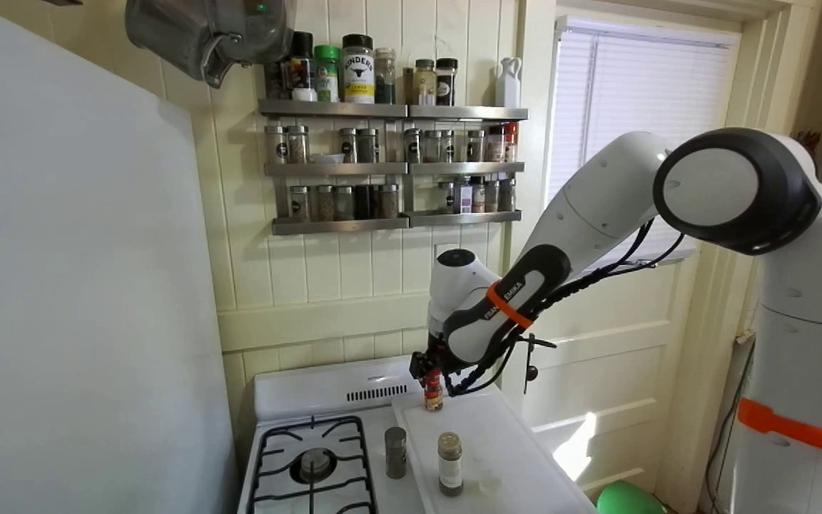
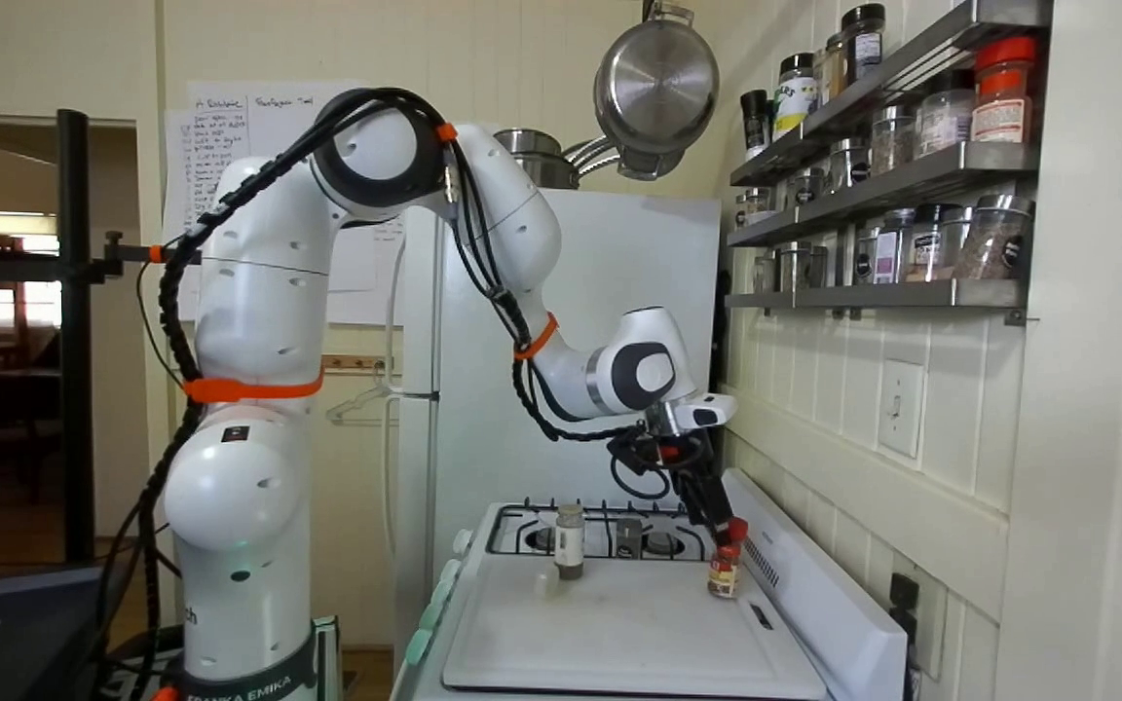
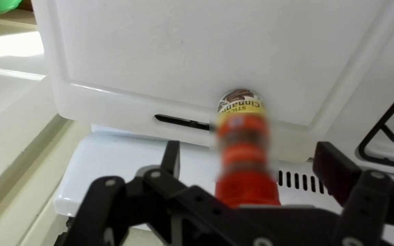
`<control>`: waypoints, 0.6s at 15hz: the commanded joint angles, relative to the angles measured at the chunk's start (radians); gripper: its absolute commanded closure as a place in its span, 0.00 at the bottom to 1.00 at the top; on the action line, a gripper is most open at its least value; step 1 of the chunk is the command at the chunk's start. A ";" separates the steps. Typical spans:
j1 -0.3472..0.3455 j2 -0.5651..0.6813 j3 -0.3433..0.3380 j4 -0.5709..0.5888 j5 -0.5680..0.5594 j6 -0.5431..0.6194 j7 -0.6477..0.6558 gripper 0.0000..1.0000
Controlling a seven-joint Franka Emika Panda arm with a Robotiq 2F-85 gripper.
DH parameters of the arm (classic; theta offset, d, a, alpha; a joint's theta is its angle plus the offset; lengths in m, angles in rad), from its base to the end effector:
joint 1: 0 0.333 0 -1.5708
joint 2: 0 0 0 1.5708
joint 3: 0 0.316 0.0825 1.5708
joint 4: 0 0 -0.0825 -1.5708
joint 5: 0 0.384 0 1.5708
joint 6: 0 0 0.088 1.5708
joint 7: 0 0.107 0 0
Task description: Put the orange bottle on the shelf
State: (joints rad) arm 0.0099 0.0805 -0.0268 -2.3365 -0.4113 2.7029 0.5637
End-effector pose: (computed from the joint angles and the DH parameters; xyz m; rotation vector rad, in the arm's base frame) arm 0.5366 0.0047 0.3288 2.9377 -0.3417 0.4951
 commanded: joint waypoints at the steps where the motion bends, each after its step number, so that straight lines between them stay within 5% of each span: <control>1: 0.028 0.039 -0.014 0.008 -0.045 0.038 0.023 0.00; 9: 0.046 0.041 -0.040 -0.009 -0.317 0.036 0.261 0.00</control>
State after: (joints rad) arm 0.0425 0.1112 -0.0517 -2.3347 -0.6387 2.7202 0.7304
